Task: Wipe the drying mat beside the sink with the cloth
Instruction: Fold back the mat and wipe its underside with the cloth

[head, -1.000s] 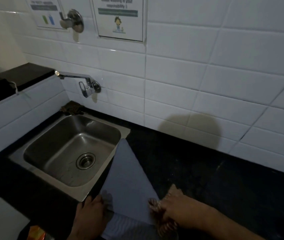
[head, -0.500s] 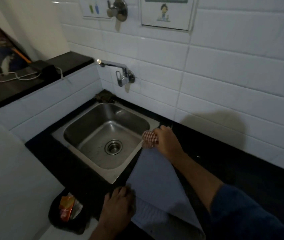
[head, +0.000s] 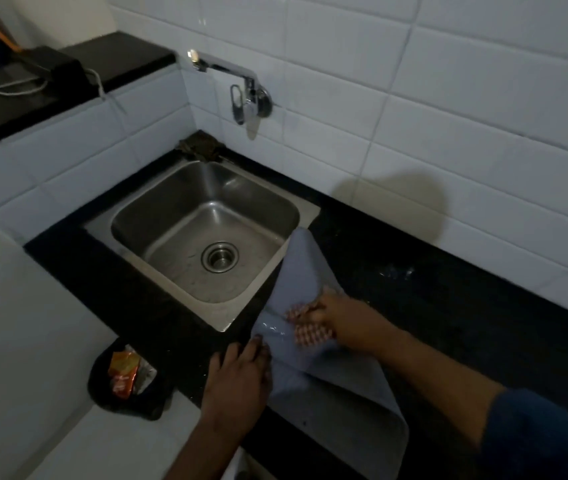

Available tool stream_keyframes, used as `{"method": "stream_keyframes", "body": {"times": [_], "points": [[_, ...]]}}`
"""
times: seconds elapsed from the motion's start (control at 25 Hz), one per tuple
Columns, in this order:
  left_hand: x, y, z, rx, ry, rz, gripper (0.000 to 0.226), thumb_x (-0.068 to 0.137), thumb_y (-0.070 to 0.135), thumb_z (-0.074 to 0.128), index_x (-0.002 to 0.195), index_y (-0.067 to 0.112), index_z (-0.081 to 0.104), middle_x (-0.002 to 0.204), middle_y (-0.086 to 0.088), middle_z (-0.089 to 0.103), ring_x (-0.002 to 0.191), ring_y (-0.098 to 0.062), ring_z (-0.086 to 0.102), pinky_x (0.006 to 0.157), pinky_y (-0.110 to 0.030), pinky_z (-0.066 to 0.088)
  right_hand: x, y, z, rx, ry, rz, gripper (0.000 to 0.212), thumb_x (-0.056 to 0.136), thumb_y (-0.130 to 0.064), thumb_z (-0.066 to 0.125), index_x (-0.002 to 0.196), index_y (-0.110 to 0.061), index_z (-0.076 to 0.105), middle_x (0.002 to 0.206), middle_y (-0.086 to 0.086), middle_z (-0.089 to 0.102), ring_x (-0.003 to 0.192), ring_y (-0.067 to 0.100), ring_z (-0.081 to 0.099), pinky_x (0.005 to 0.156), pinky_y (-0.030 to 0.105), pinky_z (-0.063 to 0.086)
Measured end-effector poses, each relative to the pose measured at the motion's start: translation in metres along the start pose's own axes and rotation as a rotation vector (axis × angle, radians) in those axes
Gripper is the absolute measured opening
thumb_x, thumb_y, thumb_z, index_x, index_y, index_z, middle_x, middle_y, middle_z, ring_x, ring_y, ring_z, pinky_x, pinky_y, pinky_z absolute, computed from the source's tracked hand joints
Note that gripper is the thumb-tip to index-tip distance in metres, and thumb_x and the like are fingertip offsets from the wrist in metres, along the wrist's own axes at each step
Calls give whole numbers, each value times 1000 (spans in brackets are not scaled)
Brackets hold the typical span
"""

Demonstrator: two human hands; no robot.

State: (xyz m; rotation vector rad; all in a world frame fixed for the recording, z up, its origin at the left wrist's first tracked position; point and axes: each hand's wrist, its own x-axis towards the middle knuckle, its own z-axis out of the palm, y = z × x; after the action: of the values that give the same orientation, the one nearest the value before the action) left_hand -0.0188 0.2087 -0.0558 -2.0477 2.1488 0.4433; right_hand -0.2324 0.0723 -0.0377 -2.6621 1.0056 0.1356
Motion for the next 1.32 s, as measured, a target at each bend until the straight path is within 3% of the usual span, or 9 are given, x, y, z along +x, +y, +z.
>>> {"method": "stream_keyframes", "body": {"times": [0.2, 0.36, 0.52, 0.68, 0.76, 0.96, 1.08, 1.16, 1.32], "points": [[11, 6, 1, -8, 65, -32, 40, 90, 47, 41, 119, 33, 65, 131, 5, 58, 113, -21, 54, 91, -43, 40, -43, 26, 7, -281, 2, -36, 30, 100, -36, 51, 120, -17, 62, 113, 0, 55, 111, 22, 58, 94, 28, 28], [18, 13, 1, 59, 58, -41, 43, 78, 53, 41, 86, 27, 74, 101, -1, 67, 94, -26, 62, 80, -43, 45, -42, -22, 43, -140, 8, -144, 28, 92, -30, 62, 107, -7, 67, 112, 16, 58, 107, 33, 57, 101, 49, 39], [15, 11, 2, 106, 91, -70, 36, 82, 48, 46, 92, 28, 74, 105, -2, 65, 102, -26, 60, 86, -47, 43, -114, -8, 47, -220, 110, -137, 36, 101, -29, 49, 133, -17, 60, 147, 9, 43, 138, 31, 32, 114, 61, 19], [12, 17, 4, 90, 84, -81, 50, 78, 50, 33, 85, 23, 74, 96, -5, 66, 93, -28, 63, 82, -48, 45, -192, -10, 13, -39, -294, -50, 30, 98, -26, 51, 126, -25, 61, 131, 5, 45, 122, 26, 45, 97, 46, 44], [13, 17, 4, 81, 103, -106, 47, 80, 51, 38, 82, 20, 73, 94, -8, 67, 89, -30, 63, 79, -46, 46, -188, -17, -23, -30, -310, -53, 27, 97, -23, 53, 122, -27, 62, 122, 4, 43, 108, 25, 52, 80, 36, 46], [18, 20, -14, 48, 75, -114, 35, 92, 48, 47, 112, 25, 66, 123, 0, 61, 111, -19, 56, 90, -38, 41, -34, -36, -69, -120, 174, -208, 30, 93, -34, 63, 122, -32, 54, 125, 2, 44, 111, 19, 46, 93, 52, 45], [13, 17, -14, 114, 8, -59, 36, 97, 44, 38, 120, 26, 58, 133, 1, 55, 121, -21, 47, 97, -37, 34, 45, -56, -42, -246, 60, -487, 27, 85, -7, 71, 112, -3, 68, 118, 22, 61, 104, 37, 57, 88, 54, 48], [6, 10, -5, 63, 30, -19, 39, 95, 38, 38, 128, 24, 55, 143, -3, 49, 123, -25, 46, 99, -41, 34, 69, -36, -23, -371, -14, -675, 25, 89, -12, 66, 113, -4, 68, 122, 21, 63, 103, 31, 60, 90, 48, 49], [8, 2, 7, -26, 6, 9, 46, 97, 32, 38, 141, 22, 46, 159, -3, 30, 134, -28, 39, 109, -49, 32, 99, 55, -50, -363, -74, -364, 36, 97, -37, 54, 133, -34, 57, 136, 1, 57, 112, 11, 51, 101, 25, 36]]}}
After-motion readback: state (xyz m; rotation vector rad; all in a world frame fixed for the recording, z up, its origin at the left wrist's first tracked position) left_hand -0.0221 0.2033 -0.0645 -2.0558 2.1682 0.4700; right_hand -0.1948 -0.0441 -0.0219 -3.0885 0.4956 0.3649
